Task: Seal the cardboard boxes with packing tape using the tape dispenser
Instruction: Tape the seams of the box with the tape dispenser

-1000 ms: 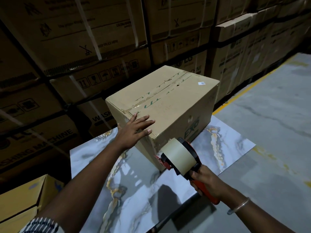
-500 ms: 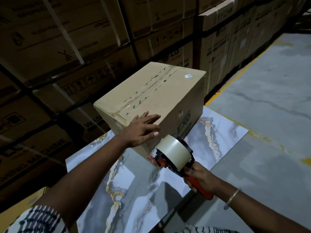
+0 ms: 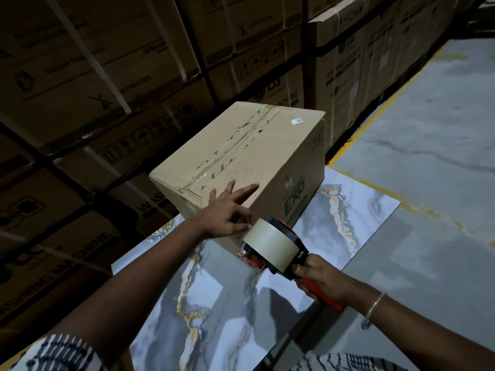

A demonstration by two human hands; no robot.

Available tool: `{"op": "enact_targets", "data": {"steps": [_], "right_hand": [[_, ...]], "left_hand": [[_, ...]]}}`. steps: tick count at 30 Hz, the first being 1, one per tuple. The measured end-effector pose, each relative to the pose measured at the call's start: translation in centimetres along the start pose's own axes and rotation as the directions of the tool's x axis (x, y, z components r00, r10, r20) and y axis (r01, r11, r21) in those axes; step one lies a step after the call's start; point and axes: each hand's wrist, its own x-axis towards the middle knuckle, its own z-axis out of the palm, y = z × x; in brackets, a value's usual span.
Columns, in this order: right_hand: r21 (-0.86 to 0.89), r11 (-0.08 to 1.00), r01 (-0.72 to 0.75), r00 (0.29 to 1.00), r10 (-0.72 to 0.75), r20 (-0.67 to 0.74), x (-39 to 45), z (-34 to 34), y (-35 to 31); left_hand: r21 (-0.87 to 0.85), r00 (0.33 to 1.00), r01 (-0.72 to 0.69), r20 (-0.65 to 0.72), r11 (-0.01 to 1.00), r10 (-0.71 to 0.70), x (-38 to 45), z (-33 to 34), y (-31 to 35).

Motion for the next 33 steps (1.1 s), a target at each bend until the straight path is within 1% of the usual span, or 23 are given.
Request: {"op": "enact_targets", "data": {"steps": [6,12,16,20,22,27,33], "right_hand": [[-0.009,1.0,-0.013,1.0,0.013,-0.009,0.4,0.1,0.0],[0.004,1.0,-0.009,1.0,0.009,-0.021,0.5,0.6,-0.3],[0.012,1.0,0.022,1.0,-0.022,-0.016,0.6,0.7,-0.3],[-0.078,0.996,0.031,0.999,-0.033,-0.028,0.9,0.5,0.0],[-0.097,0.995,0.015,0.999,-0.019,-0.047,1.2,0.2,0.2],[-0.079,0.997,0.016,0.999,-0.02,-0.049,1.6,0.0,0.8],[-0.058,0.998,0.002,0.998,-0.005,-0.059,1.9,-0.4,1.4]], "left_hand": [[-0.021,1.0,-0.018,-0.023,1.0,0.018,-0.1,0.2,0.0],[0.026,0.998,-0.026,-0.05,0.999,0.028,0.0,0.8,-0.3],[0.036,0.998,-0.041,-0.049,0.998,0.043,-0.1,0.8,-0.5],[0.063,0.998,-0.04,-0.049,0.997,0.043,-0.1,0.9,-0.6],[0.076,0.998,-0.042,-0.052,0.996,0.046,-0.1,0.9,-0.7],[0.087,0.995,-0.068,-0.068,0.994,0.074,-0.2,0.9,-0.7],[0.08,0.985,-0.111,-0.125,0.991,0.12,-0.4,1.3,-1.0]]}}
